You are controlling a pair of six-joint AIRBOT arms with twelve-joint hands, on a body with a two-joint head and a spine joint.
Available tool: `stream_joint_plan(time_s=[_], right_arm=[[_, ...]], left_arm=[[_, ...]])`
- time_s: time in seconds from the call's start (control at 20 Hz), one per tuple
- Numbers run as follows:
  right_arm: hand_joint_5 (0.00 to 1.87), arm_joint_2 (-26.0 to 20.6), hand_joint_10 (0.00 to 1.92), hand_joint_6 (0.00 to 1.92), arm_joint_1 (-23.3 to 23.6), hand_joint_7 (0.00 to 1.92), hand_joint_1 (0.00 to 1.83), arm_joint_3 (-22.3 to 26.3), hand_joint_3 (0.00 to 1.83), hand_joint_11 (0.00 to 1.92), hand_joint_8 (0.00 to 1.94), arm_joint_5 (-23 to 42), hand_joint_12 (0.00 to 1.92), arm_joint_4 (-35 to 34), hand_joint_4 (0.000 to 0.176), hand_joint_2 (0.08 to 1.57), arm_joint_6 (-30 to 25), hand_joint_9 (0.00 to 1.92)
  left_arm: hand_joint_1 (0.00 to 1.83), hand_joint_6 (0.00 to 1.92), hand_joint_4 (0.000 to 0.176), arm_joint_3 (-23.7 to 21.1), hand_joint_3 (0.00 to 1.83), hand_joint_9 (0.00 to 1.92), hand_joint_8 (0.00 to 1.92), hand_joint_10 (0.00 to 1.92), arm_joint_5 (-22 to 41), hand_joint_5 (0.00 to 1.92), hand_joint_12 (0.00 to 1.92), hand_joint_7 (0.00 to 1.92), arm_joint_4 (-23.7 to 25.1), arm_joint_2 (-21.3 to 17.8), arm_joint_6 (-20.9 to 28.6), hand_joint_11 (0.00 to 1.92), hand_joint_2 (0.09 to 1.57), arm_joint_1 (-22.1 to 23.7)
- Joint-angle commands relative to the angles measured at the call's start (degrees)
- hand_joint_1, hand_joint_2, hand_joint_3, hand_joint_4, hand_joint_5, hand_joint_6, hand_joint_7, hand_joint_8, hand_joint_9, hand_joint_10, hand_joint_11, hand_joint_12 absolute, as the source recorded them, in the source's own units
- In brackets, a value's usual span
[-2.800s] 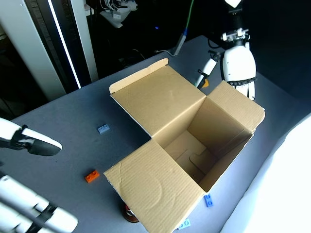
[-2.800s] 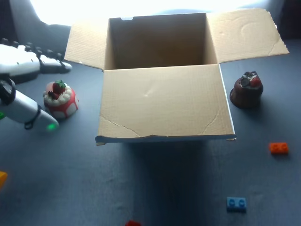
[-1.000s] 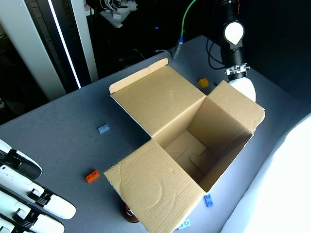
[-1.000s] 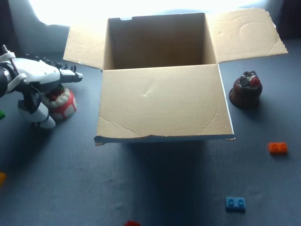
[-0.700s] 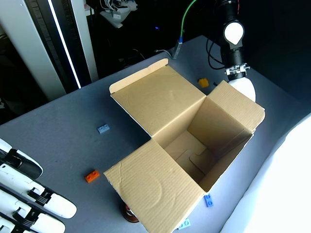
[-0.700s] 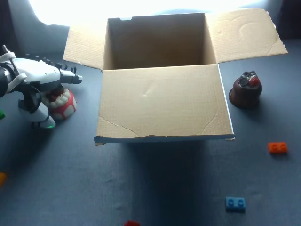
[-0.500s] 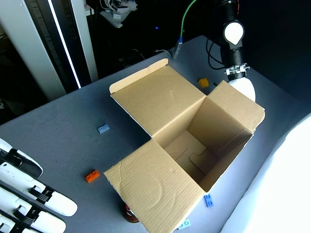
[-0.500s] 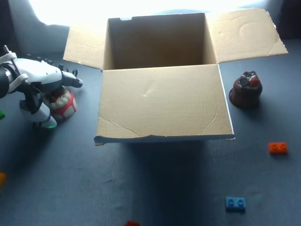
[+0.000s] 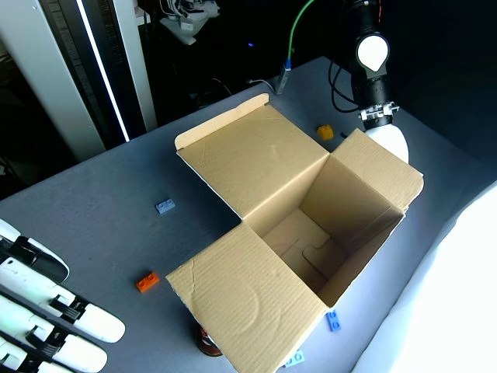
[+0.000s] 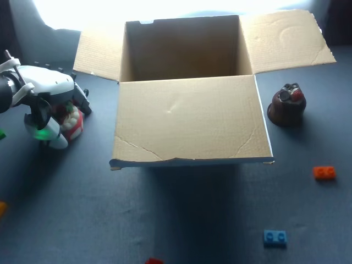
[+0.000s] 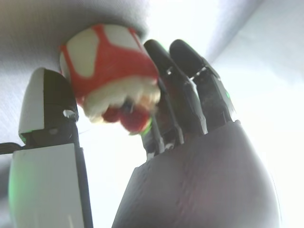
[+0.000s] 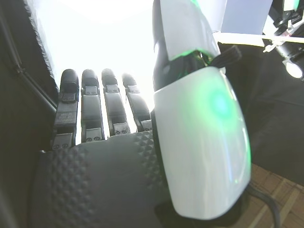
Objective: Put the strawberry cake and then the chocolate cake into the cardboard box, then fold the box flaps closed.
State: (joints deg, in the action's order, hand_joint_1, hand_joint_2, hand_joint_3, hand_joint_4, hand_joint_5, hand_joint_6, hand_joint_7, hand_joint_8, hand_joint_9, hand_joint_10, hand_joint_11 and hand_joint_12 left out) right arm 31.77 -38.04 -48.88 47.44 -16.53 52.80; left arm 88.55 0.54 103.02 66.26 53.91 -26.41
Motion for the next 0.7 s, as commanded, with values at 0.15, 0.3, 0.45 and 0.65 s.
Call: stream_joint_plan(time_s=[0.15, 0.3, 0.45, 0.65], right_arm=[[0.08, -0.6, 0.00, 0.00, 0.7, 0.09, 1.11, 0.0, 0.01, 0.00, 0.00, 7.2, 0.30, -0.4, 0.000, 1.03, 0.7, 0.11], [0.07, -0.6, 0.00, 0.00, 0.7, 0.10, 1.12, 0.0, 0.00, 0.00, 0.00, 7.2, 0.28, -0.4, 0.000, 1.02, 0.8, 0.11], [0.07, -0.6, 0.00, 0.01, 0.7, 0.09, 1.09, 0.0, 0.00, 0.00, 0.00, 7.3, 0.21, -0.4, 0.000, 1.03, 0.8, 0.10], [0.08, -0.7, 0.00, 0.01, 0.7, 0.09, 1.10, 0.0, 0.00, 0.00, 0.00, 7.4, 0.26, -0.4, 0.000, 1.02, 0.8, 0.10]], left_arm=[[1.32, 0.67, 0.000, 0.0, 0.00, 0.51, 1.06, 1.24, -0.2, 0.59, 1.57, 0.52, 0.6, -0.9, -0.5, 0.38, 1.03, 0.4], [1.31, 0.76, 0.000, -0.1, 0.00, 0.51, 0.99, 1.21, -0.1, 0.55, 1.57, 0.53, 0.6, -1.6, -0.5, 0.37, 1.04, 0.9], [1.32, 0.70, 0.000, -0.5, 0.00, 0.52, 0.98, 1.21, 0.3, 0.59, 1.58, 0.55, 0.5, -2.9, -0.5, 0.35, 1.04, 1.8], [1.32, 0.68, 0.000, -1.3, 0.00, 0.49, 1.03, 1.26, 0.3, 0.60, 1.59, 0.50, -0.4, -4.7, -0.5, 0.35, 1.03, 3.3]])
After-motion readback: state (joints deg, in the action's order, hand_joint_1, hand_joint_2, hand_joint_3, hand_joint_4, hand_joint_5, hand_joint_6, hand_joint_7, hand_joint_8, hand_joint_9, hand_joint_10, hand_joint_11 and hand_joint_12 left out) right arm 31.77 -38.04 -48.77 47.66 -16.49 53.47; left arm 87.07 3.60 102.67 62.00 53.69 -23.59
